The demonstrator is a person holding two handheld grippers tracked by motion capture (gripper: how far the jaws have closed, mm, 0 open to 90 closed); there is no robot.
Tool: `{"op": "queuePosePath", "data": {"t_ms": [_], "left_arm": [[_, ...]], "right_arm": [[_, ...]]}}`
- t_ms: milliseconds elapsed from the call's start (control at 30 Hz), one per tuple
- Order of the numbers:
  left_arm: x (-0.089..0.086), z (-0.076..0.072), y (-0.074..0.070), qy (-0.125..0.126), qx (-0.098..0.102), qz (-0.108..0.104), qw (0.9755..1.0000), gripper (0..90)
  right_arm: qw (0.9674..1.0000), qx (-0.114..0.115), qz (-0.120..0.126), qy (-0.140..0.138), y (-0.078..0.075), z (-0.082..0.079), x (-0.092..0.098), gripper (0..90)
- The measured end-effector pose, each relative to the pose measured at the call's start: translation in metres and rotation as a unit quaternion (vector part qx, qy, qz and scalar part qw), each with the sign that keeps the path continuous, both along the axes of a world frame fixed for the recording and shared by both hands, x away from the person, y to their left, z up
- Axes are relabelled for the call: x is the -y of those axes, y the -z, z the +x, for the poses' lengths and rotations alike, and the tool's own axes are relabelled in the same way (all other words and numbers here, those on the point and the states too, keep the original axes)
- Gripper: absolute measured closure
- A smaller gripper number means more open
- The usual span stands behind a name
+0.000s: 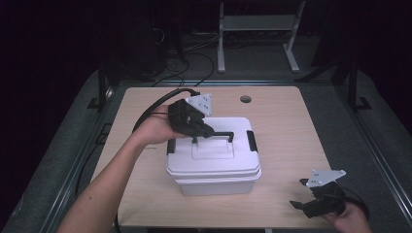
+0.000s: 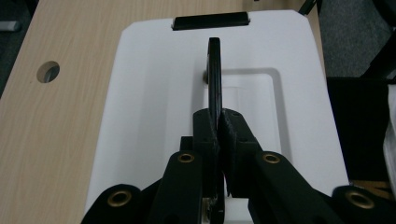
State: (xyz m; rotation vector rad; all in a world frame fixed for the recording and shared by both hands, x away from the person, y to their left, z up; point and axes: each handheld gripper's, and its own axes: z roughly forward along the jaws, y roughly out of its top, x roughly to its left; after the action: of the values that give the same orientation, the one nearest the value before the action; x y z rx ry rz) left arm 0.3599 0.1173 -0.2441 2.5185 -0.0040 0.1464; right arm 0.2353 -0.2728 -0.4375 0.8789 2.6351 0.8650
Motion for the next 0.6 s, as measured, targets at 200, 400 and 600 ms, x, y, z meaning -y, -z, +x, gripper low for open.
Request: {"op": "queuePosePath", "data": {"t_ms": [200, 400, 600], "left_arm": [[-0.0002, -0.0009, -0.0018, 0.001, 0.002, -0.009, 1.0000, 85.1], [0.0024, -0.0019, -0.0042, 0.003, 0.001, -0.015, 0.9999, 85.1], [0.0077, -0.0003, 0.0047, 0.001, -0.005, -0.003, 1.0000, 85.0]], "right_arm": [[1.0000, 0.000, 0.000, -0.001, 0.0004, 0.0001, -0.0004, 18.0], [1.0000, -0.002, 0.001, 0.001, 0.0004, -0.0002, 0.0003, 18.1], [1.0000, -0.001, 0.000, -0.001, 0.0000, -0.0005, -0.0003, 18.1]]}}
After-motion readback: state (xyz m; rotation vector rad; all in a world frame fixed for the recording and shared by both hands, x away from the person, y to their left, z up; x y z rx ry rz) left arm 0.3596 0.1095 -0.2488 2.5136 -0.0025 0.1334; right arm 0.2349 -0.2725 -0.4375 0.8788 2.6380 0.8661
